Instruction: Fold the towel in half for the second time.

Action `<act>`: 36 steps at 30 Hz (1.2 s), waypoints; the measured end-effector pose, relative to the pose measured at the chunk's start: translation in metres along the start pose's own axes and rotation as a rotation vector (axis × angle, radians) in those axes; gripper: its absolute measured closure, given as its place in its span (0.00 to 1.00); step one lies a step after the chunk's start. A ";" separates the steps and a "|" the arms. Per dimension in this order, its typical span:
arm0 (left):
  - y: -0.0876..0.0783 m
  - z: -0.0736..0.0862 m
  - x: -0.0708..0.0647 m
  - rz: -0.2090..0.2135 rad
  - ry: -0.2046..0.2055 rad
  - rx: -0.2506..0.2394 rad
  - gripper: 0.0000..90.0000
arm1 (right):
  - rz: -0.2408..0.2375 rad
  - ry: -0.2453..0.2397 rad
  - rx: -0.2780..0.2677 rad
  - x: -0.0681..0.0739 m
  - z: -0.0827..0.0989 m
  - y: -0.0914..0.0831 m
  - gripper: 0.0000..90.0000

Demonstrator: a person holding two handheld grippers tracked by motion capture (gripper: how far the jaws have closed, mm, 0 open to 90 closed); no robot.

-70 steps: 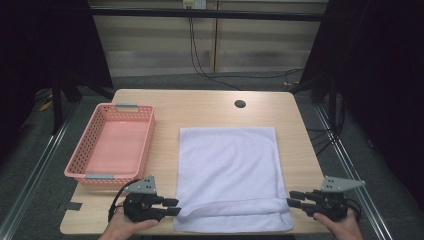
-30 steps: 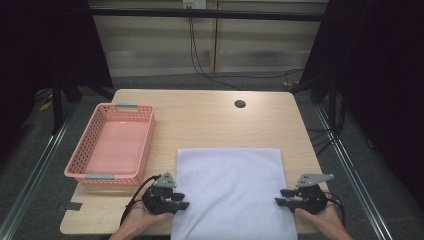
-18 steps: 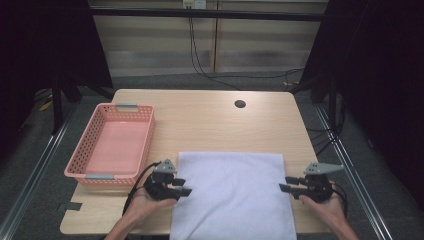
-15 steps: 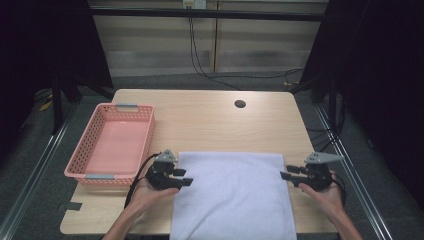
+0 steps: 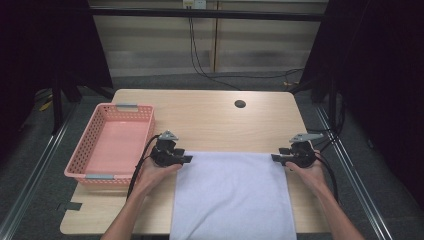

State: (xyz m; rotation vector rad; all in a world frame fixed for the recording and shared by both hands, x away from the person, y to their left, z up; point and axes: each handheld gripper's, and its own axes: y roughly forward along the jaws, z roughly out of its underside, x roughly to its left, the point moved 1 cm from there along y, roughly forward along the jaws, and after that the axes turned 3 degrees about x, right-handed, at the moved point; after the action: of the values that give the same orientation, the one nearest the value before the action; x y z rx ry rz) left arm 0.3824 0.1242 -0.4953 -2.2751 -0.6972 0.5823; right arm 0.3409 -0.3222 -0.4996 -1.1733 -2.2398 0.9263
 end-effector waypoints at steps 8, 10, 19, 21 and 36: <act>0.000 0.003 0.011 -0.020 -0.045 -0.031 0.53 | 0.013 -0.009 0.014 -0.004 0.002 0.009 0.55; 0.001 0.002 0.011 -0.034 -0.046 -0.037 0.52 | 0.023 0.002 0.032 -0.005 0.002 0.011 0.53; 0.011 0.005 0.012 -0.056 -0.019 0.008 0.48 | -0.015 -0.001 0.044 -0.004 0.004 0.009 0.65; 0.011 0.005 0.013 -0.050 -0.033 0.000 0.48 | -0.024 -0.007 0.046 -0.003 0.003 0.009 0.69; -0.007 -0.003 0.008 0.080 -0.015 -0.083 0.93 | -0.098 0.052 -0.063 -0.008 -0.002 -0.019 0.94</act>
State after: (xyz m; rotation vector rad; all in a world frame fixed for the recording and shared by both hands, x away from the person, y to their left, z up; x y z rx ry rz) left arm 0.3879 0.1323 -0.4898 -2.3873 -0.6514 0.6189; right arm 0.3361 -0.3357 -0.4843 -1.0910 -2.2775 0.7839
